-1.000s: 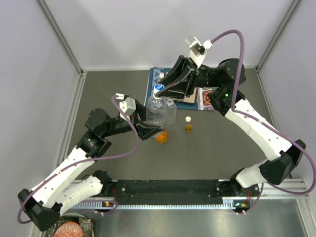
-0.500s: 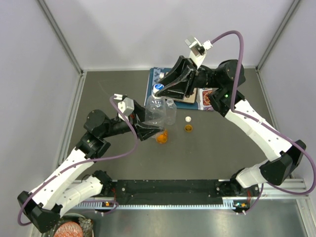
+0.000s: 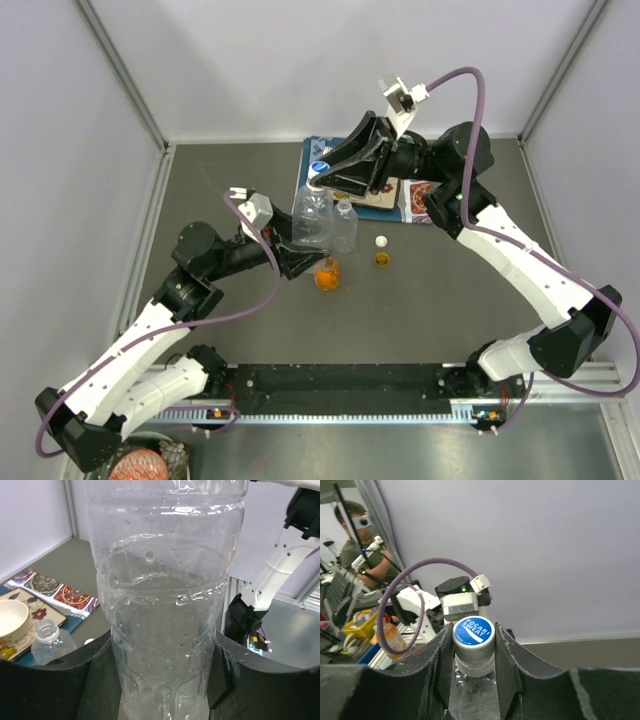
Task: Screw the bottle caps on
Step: Screw the bottle cap onto the plastic bottle.
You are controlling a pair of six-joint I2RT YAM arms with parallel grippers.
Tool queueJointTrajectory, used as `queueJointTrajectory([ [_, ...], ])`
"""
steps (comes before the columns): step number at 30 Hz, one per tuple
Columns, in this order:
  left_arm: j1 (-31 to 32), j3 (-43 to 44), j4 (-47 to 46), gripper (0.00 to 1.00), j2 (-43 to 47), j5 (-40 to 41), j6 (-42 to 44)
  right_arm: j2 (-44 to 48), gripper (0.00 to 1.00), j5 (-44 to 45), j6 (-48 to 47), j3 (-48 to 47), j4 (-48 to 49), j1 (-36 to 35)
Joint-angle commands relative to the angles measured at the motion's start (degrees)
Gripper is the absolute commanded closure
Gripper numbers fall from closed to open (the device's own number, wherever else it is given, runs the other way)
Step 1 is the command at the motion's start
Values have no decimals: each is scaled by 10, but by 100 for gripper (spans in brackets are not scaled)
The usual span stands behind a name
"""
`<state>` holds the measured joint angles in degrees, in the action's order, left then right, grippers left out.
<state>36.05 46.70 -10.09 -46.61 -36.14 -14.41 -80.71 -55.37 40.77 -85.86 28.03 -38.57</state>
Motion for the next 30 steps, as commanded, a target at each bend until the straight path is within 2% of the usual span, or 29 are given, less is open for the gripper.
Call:
queueJointTrajectory([
  [1,-9,26,-27,89,5,109,-9,38,77,8,-83,4,-66,-12],
  [5,-9,32,-18,89,6,139,6,44,78,32,-132,6,-136,-14],
  [14,-9,27,-8,90,2,195,30,55,79,79,-175,13,-185,-27],
  [17,-9,24,-17,90,0,172,29,50,78,78,-161,25,-161,-32],
  [19,-9,21,-29,90,0,137,30,37,78,71,-137,22,-149,-32],
  [20,-9,18,-36,90,3,86,42,33,78,69,-130,19,-145,-32],
  [23,-8,14,-43,90,8,60,66,15,78,57,-99,6,-140,-32],
  [25,-8,12,-42,91,11,75,79,9,78,62,-97,-5,-161,-35],
  [29,-8,9,-30,93,13,113,118,-3,82,105,-137,-49,-265,-54],
  [30,-8,9,-27,93,13,124,122,-7,82,119,-163,-57,-318,-59],
])
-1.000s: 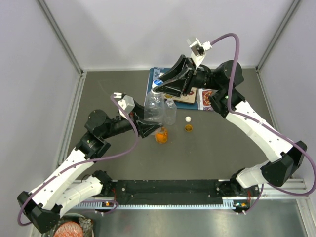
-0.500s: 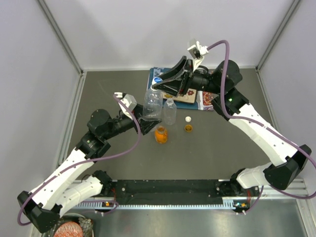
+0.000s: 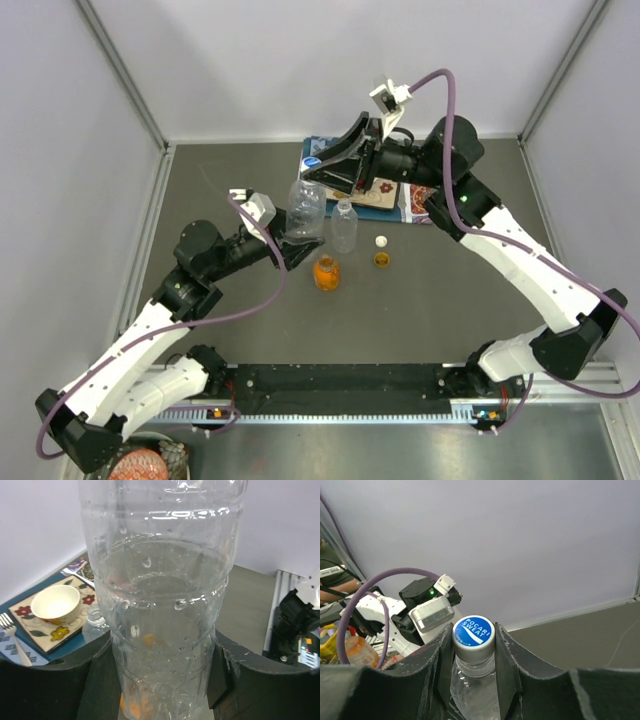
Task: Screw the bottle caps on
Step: Screw the bottle cap onto the plastic bottle.
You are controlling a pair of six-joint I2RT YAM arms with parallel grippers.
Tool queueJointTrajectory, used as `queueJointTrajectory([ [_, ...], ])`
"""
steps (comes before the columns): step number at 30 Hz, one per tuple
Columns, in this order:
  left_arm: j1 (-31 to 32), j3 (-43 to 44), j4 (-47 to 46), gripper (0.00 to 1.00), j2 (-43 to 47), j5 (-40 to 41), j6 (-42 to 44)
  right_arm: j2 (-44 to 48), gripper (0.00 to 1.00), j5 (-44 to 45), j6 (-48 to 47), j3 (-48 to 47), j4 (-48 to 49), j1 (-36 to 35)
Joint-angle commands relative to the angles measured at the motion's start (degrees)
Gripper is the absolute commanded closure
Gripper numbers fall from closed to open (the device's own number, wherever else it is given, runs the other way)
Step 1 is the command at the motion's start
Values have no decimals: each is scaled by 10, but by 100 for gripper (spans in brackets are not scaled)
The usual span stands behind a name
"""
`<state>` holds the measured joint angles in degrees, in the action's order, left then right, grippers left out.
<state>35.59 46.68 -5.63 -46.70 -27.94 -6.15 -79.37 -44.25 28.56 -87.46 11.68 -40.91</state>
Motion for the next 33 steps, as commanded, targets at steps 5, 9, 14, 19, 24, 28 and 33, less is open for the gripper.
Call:
queueJointTrajectory([
  [5,-3,1,-66,93,22,82,47,-19,82,89,-70,-48,-216,-66],
  [9,-3,2,-65,94,23,98,43,-15,84,151,-82,-45,-240,-81],
  [14,-3,8,-58,94,23,149,46,-7,87,224,-82,-37,-253,-97],
  [19,-3,9,-54,94,25,171,40,-3,87,302,-74,-31,-258,-131],
  [24,-4,17,-47,94,26,203,35,-6,86,391,-68,-26,-266,-167],
  [28,-4,23,-44,94,24,221,33,-19,85,502,-88,-47,-292,-205],
  [33,-4,22,-43,94,22,227,35,-39,72,571,-104,-75,-312,-240],
])
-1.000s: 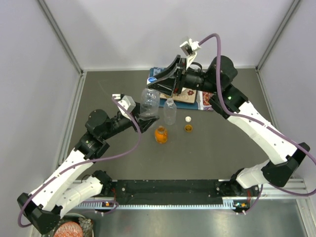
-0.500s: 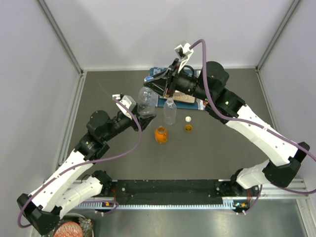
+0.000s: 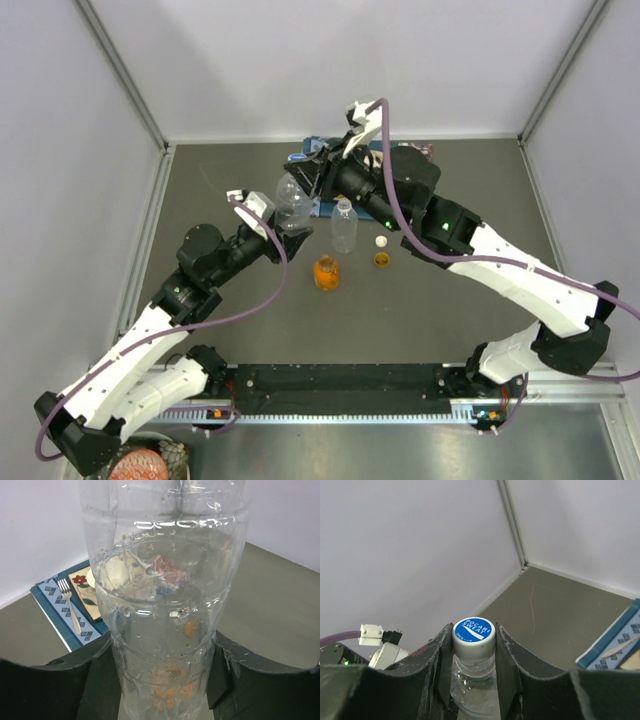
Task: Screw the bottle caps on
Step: Screw the bottle cap onto the plastic bottle.
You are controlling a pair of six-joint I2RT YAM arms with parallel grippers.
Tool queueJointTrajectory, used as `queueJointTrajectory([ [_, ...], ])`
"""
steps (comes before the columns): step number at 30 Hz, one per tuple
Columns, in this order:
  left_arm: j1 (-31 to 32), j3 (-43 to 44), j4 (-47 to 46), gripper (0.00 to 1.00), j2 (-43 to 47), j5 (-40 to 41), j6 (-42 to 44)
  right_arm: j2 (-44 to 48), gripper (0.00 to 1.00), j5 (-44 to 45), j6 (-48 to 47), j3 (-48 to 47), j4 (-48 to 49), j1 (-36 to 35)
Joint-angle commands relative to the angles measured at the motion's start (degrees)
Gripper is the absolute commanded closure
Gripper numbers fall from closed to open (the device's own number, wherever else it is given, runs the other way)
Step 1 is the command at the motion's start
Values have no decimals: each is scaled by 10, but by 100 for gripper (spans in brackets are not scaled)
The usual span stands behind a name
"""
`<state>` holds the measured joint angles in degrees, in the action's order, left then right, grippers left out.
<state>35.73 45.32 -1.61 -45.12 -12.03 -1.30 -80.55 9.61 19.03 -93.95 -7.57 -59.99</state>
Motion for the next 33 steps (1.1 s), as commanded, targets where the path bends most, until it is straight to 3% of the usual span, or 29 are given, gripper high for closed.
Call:
queueJointTrajectory([
  [1,-6,34,-84,94,9,68,-15,-29,68,39,-9,-18,-119,-51],
  [5,-6,25,-88,94,12,53,-15,-34,52,41,-12,-37,-119,-51],
  [8,-7,16,-97,94,14,21,-18,-31,46,29,-26,-53,-118,-51],
  [20,-9,3,-120,95,20,-85,-53,30,32,30,-58,-32,-129,-43],
  [26,-11,6,-127,94,23,-128,-64,55,22,-14,-42,-47,-168,-10],
  [29,-12,5,-131,94,23,-154,-69,73,20,-49,-51,-42,-170,7],
  [32,-12,2,-132,94,23,-185,-75,90,19,-159,-71,-47,-171,38],
  [33,-12,1,-135,95,24,-206,-76,93,19,-245,-73,-49,-171,49],
])
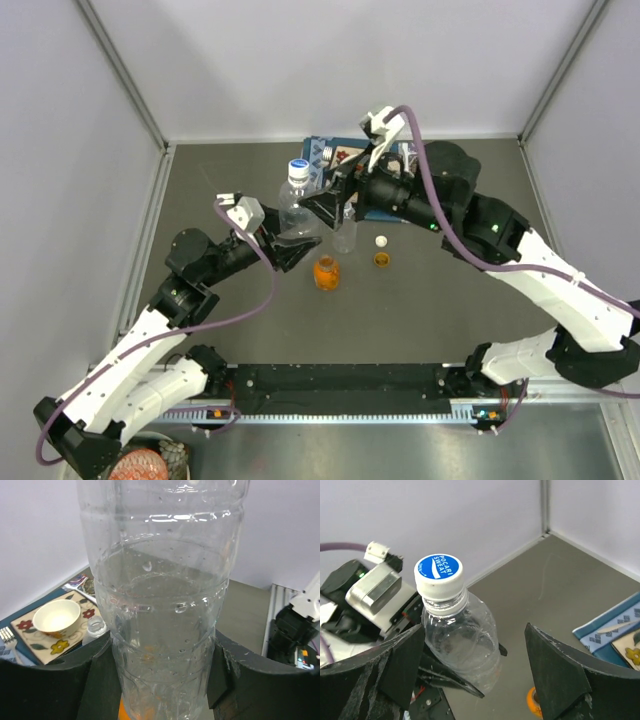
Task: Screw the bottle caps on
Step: Screw the bottle cap onto the plastic bottle.
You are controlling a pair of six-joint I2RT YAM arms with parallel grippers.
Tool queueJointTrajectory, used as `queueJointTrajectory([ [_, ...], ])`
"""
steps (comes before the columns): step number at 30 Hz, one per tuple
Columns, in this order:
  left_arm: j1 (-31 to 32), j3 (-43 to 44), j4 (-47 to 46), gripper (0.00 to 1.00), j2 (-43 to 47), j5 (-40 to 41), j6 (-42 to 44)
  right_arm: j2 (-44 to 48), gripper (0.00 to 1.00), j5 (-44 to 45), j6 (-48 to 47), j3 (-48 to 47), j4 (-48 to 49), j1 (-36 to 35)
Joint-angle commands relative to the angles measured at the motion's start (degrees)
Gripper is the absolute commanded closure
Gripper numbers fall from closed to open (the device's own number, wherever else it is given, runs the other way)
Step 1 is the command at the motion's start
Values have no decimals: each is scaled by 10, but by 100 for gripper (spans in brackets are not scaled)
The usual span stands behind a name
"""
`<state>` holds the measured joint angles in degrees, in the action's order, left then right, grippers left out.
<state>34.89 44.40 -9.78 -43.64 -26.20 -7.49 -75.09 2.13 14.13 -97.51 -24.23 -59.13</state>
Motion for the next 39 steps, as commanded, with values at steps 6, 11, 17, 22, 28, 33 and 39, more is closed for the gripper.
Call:
queueJointTrajectory([
  [6,-4,13,-67,94,2,-143,-24,28,19,-459,-45,-40,-2,122],
  [11,-4,17,-67,94,-5,-230,-23,8,19,-575,17,-49,89,164],
  [17,-4,15,-69,94,-7,-272,-24,-29,19,-674,119,-42,259,174],
  [22,-4,14,-68,94,-6,-279,-26,-52,20,-716,217,-27,401,175],
  [28,-4,15,-74,95,-6,-272,-31,-74,24,-729,287,-17,494,176],
  [33,-4,16,-77,95,-7,-266,-37,-84,26,-728,321,-5,531,170],
  [39,-4,19,-80,95,-8,-266,-42,-98,30,-724,304,-1,500,158],
])
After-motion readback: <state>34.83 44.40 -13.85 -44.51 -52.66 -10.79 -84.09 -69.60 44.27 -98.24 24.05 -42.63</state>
